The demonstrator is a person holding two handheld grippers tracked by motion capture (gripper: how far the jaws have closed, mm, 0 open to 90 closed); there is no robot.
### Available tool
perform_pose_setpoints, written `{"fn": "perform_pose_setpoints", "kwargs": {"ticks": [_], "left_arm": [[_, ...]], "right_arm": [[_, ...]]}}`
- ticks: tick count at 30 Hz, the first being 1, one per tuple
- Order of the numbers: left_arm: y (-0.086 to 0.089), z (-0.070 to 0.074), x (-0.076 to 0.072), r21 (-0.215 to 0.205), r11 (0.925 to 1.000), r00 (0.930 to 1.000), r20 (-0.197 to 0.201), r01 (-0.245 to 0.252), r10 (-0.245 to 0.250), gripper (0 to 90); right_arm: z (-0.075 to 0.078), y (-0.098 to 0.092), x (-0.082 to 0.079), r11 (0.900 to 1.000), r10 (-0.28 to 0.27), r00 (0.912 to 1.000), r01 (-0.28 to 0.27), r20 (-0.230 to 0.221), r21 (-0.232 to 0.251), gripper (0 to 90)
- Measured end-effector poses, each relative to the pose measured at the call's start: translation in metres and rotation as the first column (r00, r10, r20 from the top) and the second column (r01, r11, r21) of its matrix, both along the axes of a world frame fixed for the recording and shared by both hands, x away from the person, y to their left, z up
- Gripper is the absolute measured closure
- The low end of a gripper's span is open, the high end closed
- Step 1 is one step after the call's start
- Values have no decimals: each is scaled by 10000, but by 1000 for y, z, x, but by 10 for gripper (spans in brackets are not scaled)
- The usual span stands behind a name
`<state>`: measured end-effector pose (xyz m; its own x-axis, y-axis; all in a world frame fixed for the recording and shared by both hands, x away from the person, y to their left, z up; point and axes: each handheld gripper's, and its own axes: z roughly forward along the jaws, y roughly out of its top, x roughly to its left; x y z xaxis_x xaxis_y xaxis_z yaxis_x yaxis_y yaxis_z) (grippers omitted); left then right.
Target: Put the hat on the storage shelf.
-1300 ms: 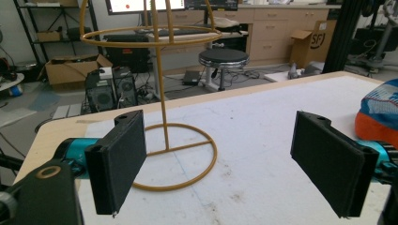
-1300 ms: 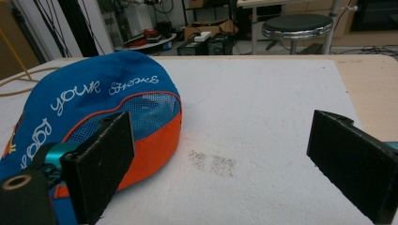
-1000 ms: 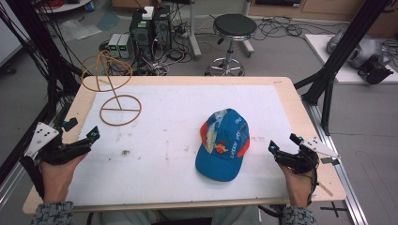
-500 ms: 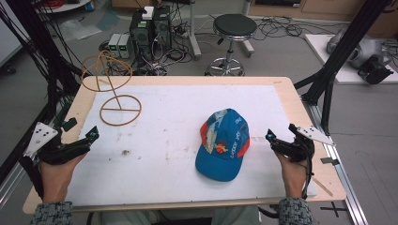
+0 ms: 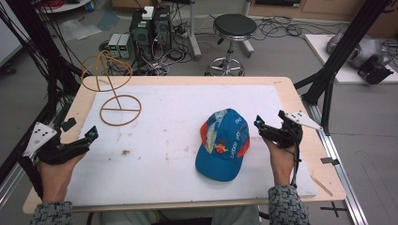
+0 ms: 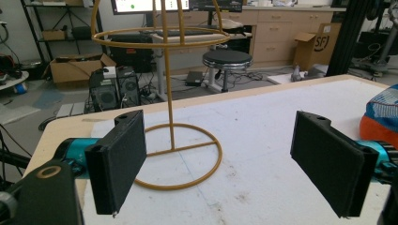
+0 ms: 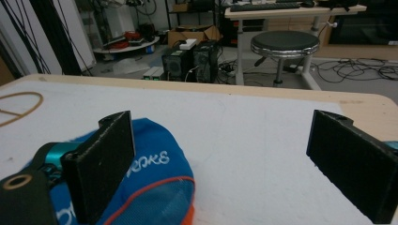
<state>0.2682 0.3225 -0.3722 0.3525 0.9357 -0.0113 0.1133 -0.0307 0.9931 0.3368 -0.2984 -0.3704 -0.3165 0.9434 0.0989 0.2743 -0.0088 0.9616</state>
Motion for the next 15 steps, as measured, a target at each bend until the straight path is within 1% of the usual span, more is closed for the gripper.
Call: {"fn": "perform_pose_setpoints", "kwargs": {"ticks": [1, 2, 3, 5, 7, 8, 10, 15], "left_arm": [[0, 0, 0, 38, 10000, 10000, 7, 0, 0, 189], [0, 0, 0, 45, 10000, 10000, 11, -1, 1, 189], [0, 0, 0, 46, 10000, 10000, 2, 6, -6, 189], [-1, 0, 0, 27, 10000, 10000, 11, 17, -17, 189], [-1, 0, 0, 32, 10000, 10000, 8, 11, -11, 189], [-1, 0, 0, 14, 10000, 10000, 13, 17, -17, 189], [-1, 0, 0, 40, 10000, 10000, 6, 14, -14, 189], [-1, 0, 1, 31, 10000, 10000, -1, 30, -30, 189]], "right_arm": [[1, 3, 2, 9999, 54, 10000, -54, -47, 98, 102], [2, 7, 4, 9998, 169, 9999, -169, 12, 39, 148], [2, 10, 6, 9997, 256, 9997, -256, 38, -55, 153], [3, 19, 10, 9993, 244, 9997, -242, 59, -290, 153], [4, 27, 15, 9988, 330, 9994, -328, 42, -362, 152], [4, 31, 17, 9986, 397, 9992, -397, 7, -336, 152], [4, 37, 21, 9983, 494, 9987, -490, 119, -315, 154], [-2, 51, 29, 9983, 575, 9981, -576, -210, -66, 181]]}}
